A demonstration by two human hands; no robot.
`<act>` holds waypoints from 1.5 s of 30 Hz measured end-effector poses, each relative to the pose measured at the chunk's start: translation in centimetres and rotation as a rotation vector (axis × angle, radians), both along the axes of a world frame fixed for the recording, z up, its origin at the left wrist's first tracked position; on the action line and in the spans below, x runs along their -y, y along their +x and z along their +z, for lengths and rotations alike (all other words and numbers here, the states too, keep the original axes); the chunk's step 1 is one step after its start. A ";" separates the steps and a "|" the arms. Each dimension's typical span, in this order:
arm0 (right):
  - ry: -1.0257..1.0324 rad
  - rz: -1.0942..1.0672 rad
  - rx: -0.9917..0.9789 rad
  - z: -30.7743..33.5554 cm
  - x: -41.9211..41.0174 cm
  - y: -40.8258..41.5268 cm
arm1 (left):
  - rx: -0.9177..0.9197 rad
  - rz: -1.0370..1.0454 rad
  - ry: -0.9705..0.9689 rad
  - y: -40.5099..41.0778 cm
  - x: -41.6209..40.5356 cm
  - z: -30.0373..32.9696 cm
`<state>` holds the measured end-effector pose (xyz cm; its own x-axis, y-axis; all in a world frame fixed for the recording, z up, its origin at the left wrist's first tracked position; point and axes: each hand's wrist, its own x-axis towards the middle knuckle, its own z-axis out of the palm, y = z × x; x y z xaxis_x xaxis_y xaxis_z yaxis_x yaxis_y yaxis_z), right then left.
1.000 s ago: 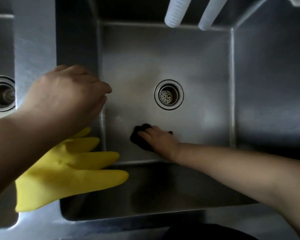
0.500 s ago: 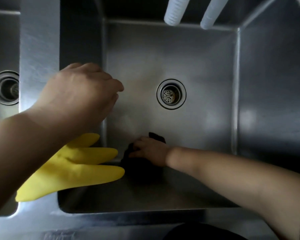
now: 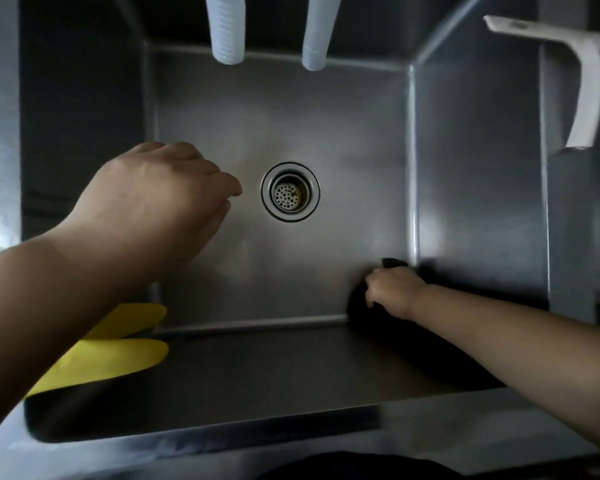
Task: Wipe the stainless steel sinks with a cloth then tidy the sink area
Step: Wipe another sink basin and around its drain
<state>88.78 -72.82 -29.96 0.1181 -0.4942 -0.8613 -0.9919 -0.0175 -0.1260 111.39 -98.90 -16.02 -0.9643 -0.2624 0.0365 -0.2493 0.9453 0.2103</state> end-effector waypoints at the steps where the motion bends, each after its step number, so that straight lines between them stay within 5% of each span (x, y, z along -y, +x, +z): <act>1: 0.039 0.040 -0.079 0.2 -0.4 -0.3 | -0.001 -0.001 0.005 -0.1 -0.1 0.0; 5: 0.077 0.043 -0.147 0.2 -1.5 -0.5 | 0.014 0.011 0.004 0.4 0.0 -0.1; 10: 0.102 -0.400 0.074 -0.2 -1.2 0.7 | 0.040 0.021 0.013 1.8 0.6 -0.4; 17: 0.077 -0.647 0.307 -0.5 1.9 5.9 | 0.072 0.087 -0.015 4.0 1.3 0.1; 28: -0.049 -0.553 0.634 -2.5 12.0 20.3 | 0.098 0.111 -0.017 4.4 0.8 0.1; 37: 0.188 -0.530 0.656 -1.6 9.2 15.7 | 0.194 0.078 -0.025 1.8 -0.3 0.1; 45: 0.309 -0.505 0.318 0.3 3.0 4.6 | 0.450 0.033 -0.066 -2.2 -0.6 -1.5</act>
